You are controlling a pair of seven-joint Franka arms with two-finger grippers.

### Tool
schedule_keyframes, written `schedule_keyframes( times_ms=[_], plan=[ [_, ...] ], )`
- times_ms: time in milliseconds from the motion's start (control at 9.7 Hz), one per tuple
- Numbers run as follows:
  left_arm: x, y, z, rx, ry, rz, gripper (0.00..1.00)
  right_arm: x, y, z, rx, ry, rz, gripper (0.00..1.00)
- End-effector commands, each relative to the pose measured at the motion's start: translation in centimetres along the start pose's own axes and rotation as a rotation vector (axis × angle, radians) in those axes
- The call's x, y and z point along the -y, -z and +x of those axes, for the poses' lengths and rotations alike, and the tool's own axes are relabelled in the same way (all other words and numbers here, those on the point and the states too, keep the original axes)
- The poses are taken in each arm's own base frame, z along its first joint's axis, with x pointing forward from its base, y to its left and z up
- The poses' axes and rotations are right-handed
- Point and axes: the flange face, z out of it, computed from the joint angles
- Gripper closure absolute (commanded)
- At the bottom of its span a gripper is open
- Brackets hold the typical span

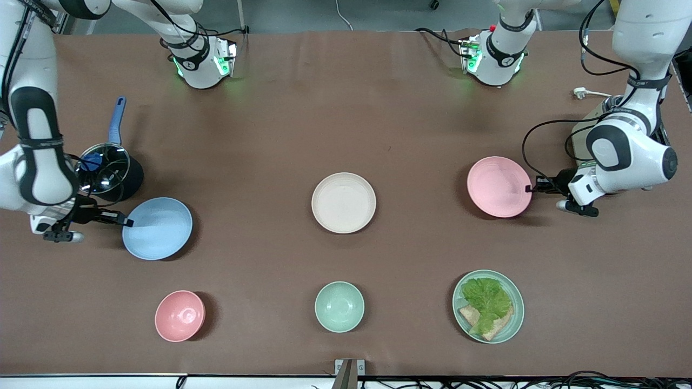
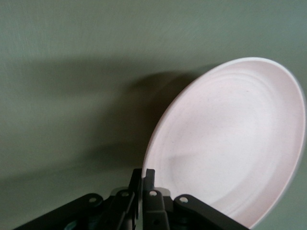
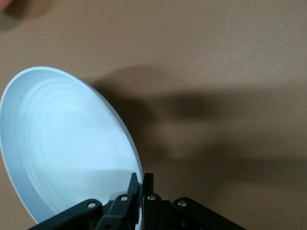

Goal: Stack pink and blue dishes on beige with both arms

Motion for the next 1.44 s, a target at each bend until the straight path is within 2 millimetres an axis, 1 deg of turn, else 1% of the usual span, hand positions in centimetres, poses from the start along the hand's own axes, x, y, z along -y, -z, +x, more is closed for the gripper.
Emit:
schedule_keyframes(
  times_ms=[0,103,206,309,412,515,619,722,825,928,1031,1134,1237,1340],
  plan=[
    [-7.2,0.5,1.2,-0.015,-0.016,-0.029,1.0,4.2,7.5,0.4,0.039,-0.065,-0.059,0.99],
    [-12.1,-0.8,2.4,0.008,0.008,-0.037,1.0,7.9,10.0,0.3,0.066,-0.12,-0.107,0.99],
    [-16.4,-2.4,3.2,0.028,0.044,-0.041,1.0,12.1,11.9,0.2,0.066,-0.13,-0.115,0.99],
    [-20.3,-4.3,3.9,0.011,0.071,-0.032,1.0,15.4,13.0,-0.3,0.088,-0.16,-0.095,0.99],
    [-24.5,-6.8,4.1,-0.001,0.124,-0.032,1.0,18.3,13.9,-1.0,0.112,-0.204,-0.082,0.99],
    [-28.1,-9.1,4.0,-0.016,0.173,-0.036,1.0,22.0,14.3,-2.2,0.136,-0.228,-0.088,0.99],
    [-31.4,-11.1,3.6,-0.033,0.191,-0.026,1.0,25.9,13.0,-3.5,0.17,-0.256,-0.095,0.99],
    [-34.0,-12.7,3.6,-0.051,0.236,-0.011,1.0,30.4,11.6,-5.0,0.187,-0.259,-0.103,0.99],
    [-36.9,-14.5,3.7,-0.044,0.269,-0.009,1.0,34.4,9.8,-6.0,0.215,-0.254,-0.116,0.99],
    [-38.9,-16.3,3.9,-0.051,0.302,0.019,1.0,37.9,8.3,-7.1,0.227,-0.272,-0.13,1.0],
    [-40.3,-18.1,3.8,-0.066,0.319,0.064,1.0,41.2,6.8,-8.1,0.223,-0.279,-0.137,1.0],
    [-41.4,-19.1,4.5,-0.094,0.352,0.089,1.0,43.0,4.4,-9.3,0.217,-0.269,-0.139,1.0],
    [-42.8,-20.6,4.5,-0.112,0.366,0.114,1.0,43.6,1.6,-10.4,0.21,-0.263,-0.143,1.0],
    [-43.4,-21.5,4.0,-0.126,0.371,0.141,1.0,44.0,-0.8,-11.3,0.194,-0.249,-0.141,1.0]
  ],
)
